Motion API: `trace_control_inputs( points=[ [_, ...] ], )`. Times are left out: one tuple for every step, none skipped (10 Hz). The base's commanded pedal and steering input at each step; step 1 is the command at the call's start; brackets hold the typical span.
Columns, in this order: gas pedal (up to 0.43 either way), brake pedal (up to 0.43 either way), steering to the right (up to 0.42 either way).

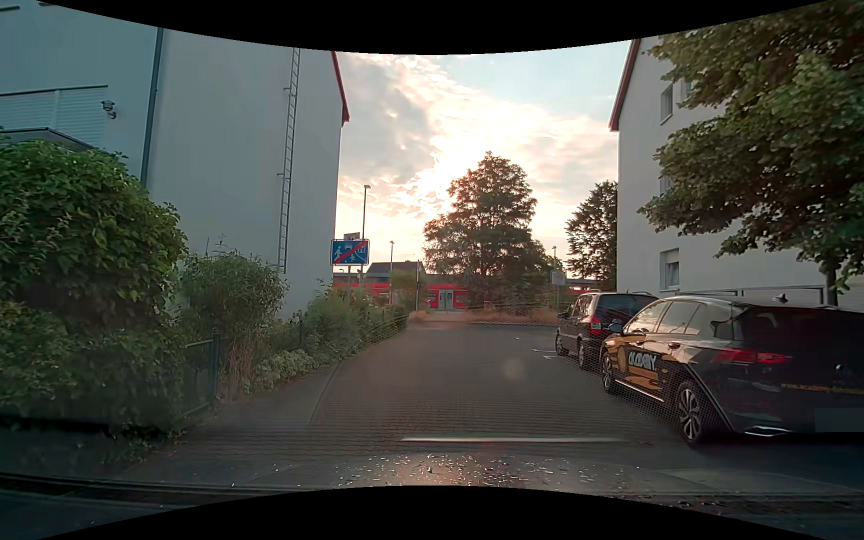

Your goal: Follow the waypoints while adhering to traffic rules and regulations

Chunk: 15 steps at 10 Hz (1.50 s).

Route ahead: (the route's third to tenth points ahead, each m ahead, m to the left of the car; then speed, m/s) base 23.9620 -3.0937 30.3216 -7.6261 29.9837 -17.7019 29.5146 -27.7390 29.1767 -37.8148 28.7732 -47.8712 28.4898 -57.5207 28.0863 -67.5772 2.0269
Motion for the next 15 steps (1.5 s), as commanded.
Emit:
trace_control_inputs(
  points=[
    [0.008, 0.000, 0.000],
    [0.008, 0.000, -0.001],
    [0.008, 0.000, -0.001],
    [0.008, 0.000, -0.001],
    [0.008, 0.000, -0.001],
    [0.008, 0.000, -0.001],
    [0.008, 0.000, 0.000],
    [0.020, 0.000, 0.004],
    [0.028, 0.000, 0.008],
    [0.028, 0.000, 0.010],
    [0.039, 0.000, 0.010],
    [0.039, 0.000, 0.010],
    [0.039, 0.000, 0.011],
    [0.039, 0.000, 0.011],
    [0.039, 0.000, 0.011]
  ],
)
